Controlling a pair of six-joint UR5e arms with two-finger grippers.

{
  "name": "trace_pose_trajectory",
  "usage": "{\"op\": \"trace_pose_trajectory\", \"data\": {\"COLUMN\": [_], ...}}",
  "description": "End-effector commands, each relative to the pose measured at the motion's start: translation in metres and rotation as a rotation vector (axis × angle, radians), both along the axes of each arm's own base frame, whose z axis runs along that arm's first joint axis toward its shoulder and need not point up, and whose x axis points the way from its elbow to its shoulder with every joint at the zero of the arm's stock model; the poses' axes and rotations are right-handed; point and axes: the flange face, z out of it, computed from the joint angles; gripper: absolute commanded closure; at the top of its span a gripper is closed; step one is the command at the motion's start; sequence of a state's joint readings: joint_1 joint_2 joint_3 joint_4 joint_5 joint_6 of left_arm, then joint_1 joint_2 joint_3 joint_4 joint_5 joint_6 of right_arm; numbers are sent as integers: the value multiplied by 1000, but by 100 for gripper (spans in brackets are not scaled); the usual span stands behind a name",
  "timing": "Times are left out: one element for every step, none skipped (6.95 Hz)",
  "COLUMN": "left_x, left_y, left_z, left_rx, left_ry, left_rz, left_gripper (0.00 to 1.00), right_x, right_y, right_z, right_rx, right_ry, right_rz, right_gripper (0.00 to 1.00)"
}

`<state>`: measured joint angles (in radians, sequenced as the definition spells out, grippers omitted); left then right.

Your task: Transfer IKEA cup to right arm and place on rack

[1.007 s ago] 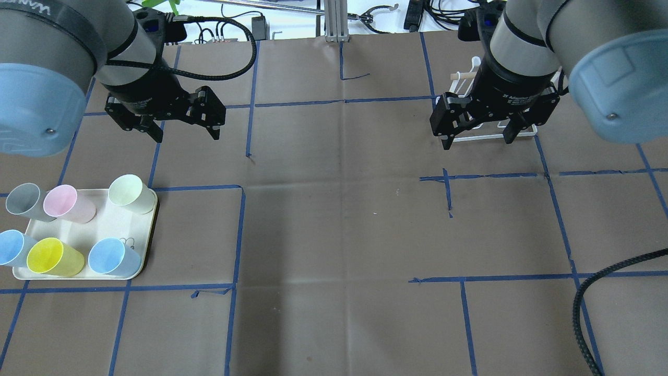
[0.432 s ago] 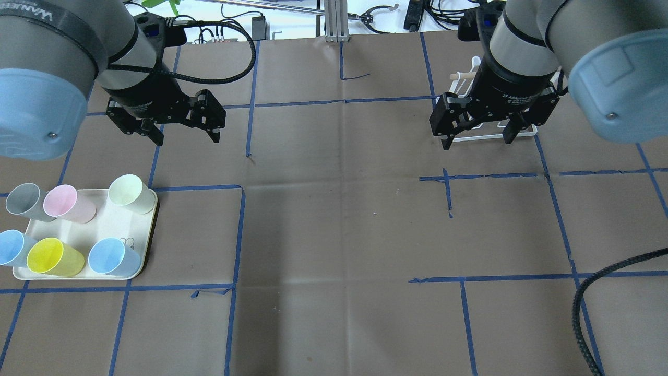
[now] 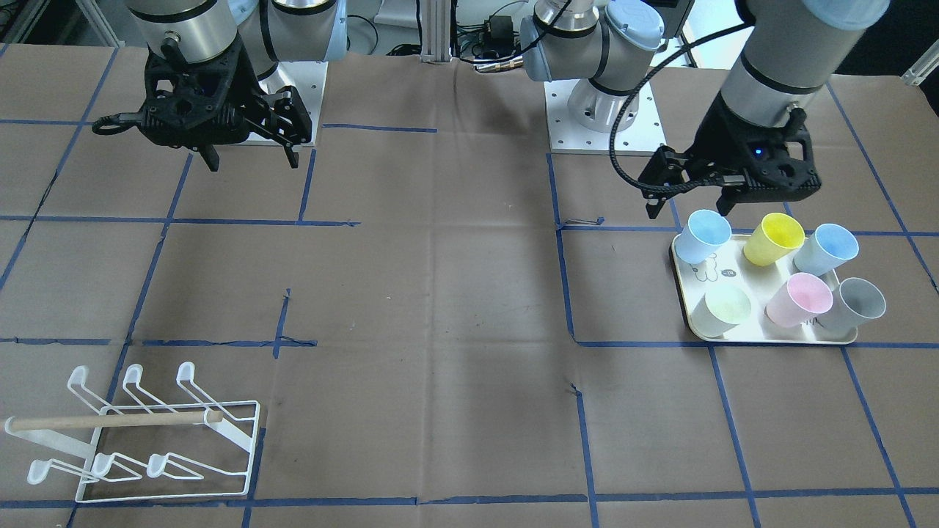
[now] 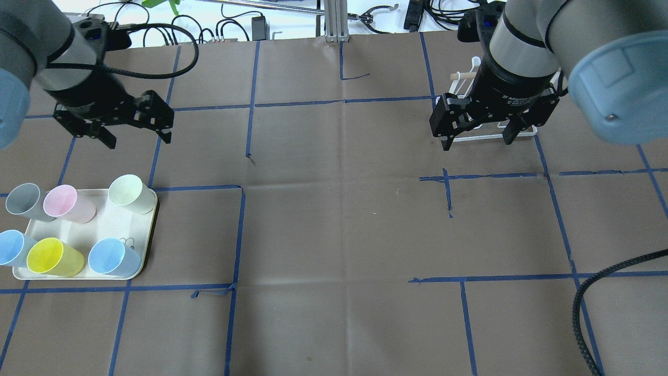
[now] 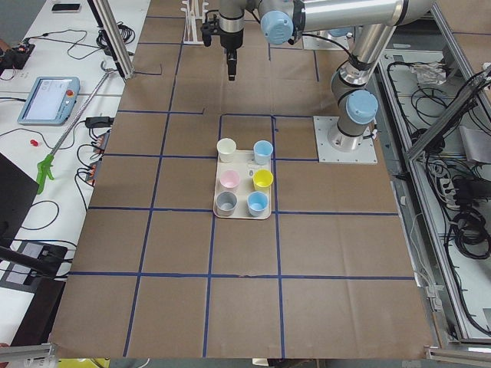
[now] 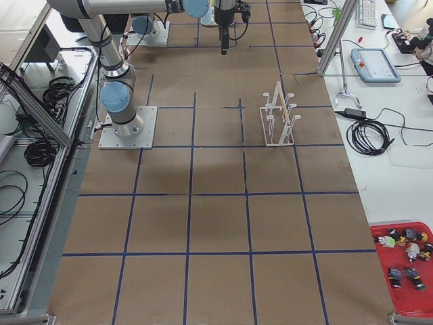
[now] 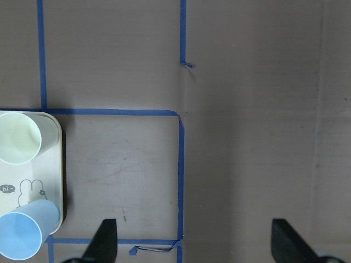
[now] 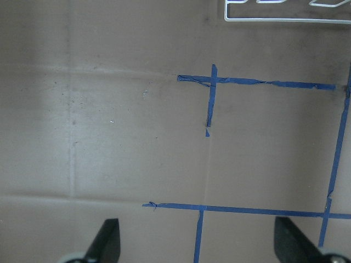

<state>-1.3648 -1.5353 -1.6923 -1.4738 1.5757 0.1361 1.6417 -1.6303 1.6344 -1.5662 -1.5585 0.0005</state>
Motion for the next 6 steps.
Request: {"op": "trace_pose_trajectory", "data": {"left_x": [89, 115, 122, 122, 123, 122], "left_y": [8, 15, 20, 16, 9, -1], "left_z": [-23, -38, -53, -67, -90, -117], "left_rx": [43, 63, 80, 67, 48, 31], "left_ry": [17, 35, 45, 38, 30, 30], "left_rz": [13, -14, -16, -21, -24, -34], "left_gripper": [0, 1, 1, 1, 1, 1], "right_x": [0, 0, 0, 0, 0, 0], "right_y": [1, 0, 0, -1, -1, -1], "right_z": [-1, -2, 0, 1, 1, 1], "right_rx": [2, 3, -1, -1, -1, -1], "right_ry": [0, 0, -2, -2, -2, -2], "right_rz": [2, 0, 0, 0, 0, 2], "right_gripper": [0, 0, 0, 0, 0, 0]}}
